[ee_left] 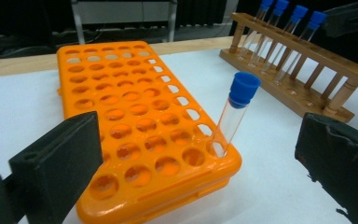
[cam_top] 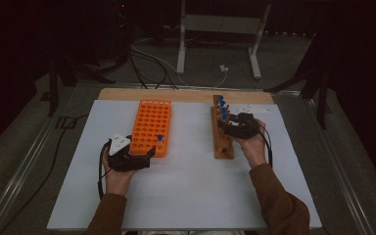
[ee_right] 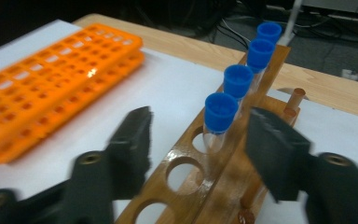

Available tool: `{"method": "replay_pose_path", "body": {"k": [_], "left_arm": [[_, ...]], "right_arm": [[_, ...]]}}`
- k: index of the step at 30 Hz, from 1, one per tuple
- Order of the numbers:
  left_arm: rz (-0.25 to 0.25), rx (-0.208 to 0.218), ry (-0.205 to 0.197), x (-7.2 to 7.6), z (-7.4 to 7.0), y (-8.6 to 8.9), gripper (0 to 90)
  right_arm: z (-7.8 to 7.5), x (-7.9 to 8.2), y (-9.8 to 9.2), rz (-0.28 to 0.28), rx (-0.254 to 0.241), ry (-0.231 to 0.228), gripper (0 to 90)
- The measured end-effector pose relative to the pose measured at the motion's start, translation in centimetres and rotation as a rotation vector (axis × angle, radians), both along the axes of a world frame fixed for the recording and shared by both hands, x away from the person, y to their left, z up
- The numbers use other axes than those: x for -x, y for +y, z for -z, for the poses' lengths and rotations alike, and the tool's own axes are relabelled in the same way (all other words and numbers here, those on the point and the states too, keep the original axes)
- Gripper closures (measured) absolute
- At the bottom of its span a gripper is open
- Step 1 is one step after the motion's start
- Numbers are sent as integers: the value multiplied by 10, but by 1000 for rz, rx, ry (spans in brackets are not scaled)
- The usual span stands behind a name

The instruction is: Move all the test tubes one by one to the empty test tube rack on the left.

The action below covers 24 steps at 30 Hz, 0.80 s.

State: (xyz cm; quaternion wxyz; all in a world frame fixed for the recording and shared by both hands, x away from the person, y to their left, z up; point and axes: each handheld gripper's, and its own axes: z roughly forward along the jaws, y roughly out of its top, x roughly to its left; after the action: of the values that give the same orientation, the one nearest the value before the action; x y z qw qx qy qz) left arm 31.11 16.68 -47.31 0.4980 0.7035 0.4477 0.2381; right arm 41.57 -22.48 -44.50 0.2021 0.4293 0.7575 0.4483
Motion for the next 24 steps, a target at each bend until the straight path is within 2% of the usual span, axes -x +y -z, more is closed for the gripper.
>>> {"method": "replay_pose_path", "body": {"k": [2,6,11,13,18,24], "left_arm": [[-2,10,-4,1,0,1,8],[-11,16,-2,2,0,2,8],[-18,-9,-6,3,2,0,8],[-19,-9,-6,3,2,0,8],[-20,-3,-3,3,3,0,8],[-24,5,-18,3,0,0,7]], "right_arm": [[3,-4,3,1,15,5,508],[8,-8,7,16,45,-24,604],[15,-12,11,25,61,-24,710],[17,-12,12,22,74,-42,752],[18,-13,12,39,58,-41,761],[16,-13,10,47,31,-30,764]]}}
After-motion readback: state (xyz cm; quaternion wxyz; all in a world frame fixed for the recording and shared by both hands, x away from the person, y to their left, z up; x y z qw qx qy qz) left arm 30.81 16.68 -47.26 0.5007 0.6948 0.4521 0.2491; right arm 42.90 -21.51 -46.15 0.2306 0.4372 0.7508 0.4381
